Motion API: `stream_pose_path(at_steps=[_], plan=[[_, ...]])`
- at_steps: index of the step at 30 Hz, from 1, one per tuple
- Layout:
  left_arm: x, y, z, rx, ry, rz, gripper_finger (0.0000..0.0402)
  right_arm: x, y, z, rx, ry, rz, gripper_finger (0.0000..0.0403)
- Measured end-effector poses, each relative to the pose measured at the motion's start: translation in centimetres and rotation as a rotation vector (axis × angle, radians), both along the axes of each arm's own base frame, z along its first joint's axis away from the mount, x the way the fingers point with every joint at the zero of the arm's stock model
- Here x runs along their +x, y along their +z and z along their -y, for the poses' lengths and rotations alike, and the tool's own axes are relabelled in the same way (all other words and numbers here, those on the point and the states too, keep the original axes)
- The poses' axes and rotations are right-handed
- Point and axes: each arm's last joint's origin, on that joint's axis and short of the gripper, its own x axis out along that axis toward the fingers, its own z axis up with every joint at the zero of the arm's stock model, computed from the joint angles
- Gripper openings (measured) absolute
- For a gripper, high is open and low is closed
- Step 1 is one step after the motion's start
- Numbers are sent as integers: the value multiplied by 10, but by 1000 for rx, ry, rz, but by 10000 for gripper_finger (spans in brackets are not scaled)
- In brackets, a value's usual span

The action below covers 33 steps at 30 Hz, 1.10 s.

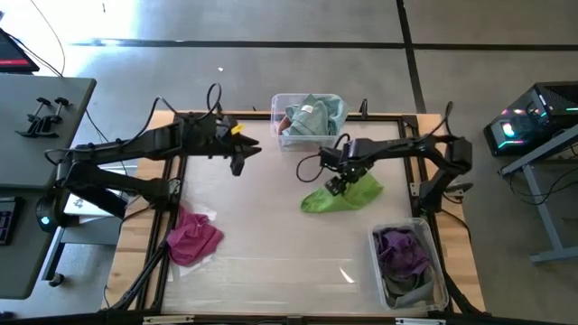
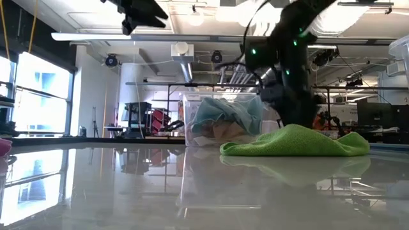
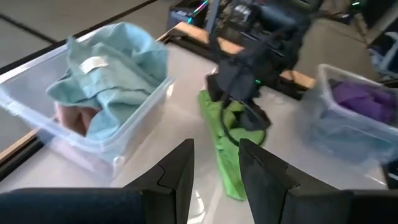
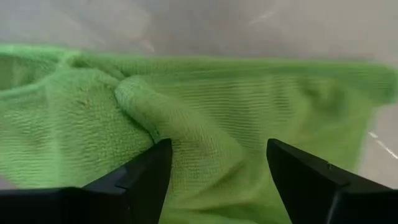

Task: Sort towels by color in basket
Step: Put the light green towel into the top transparent bin

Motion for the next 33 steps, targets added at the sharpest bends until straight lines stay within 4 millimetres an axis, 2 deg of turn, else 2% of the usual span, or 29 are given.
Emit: stream_pose_path(at_steps=[4,7,12,16,19,22,25,28,33], plan=[[8,-8,-12,-15,46,-27,115,-6,-24,-6,59,-7,51,248],[16,-16,-21,-15,66,-52,115,-13,-34,-11,58,-27,53,219],[30,-20,-27,27,53,-24,115,-13,-40,-20,66,18,77,136],[40,-17,-31,158,-3,29,115,-3,-27,-20,101,54,144,57],[43,-11,-33,210,-107,104,115,8,1,-17,105,70,268,12],[44,-3,-38,177,-152,208,115,14,39,-8,97,109,415,19],[41,1,-46,205,-139,241,116,15,75,3,100,183,571,24],[37,3,-57,282,-128,237,122,15,117,23,76,216,780,10],[28,12,-74,342,-97,302,151,12,173,62,-138,121,945,9]])
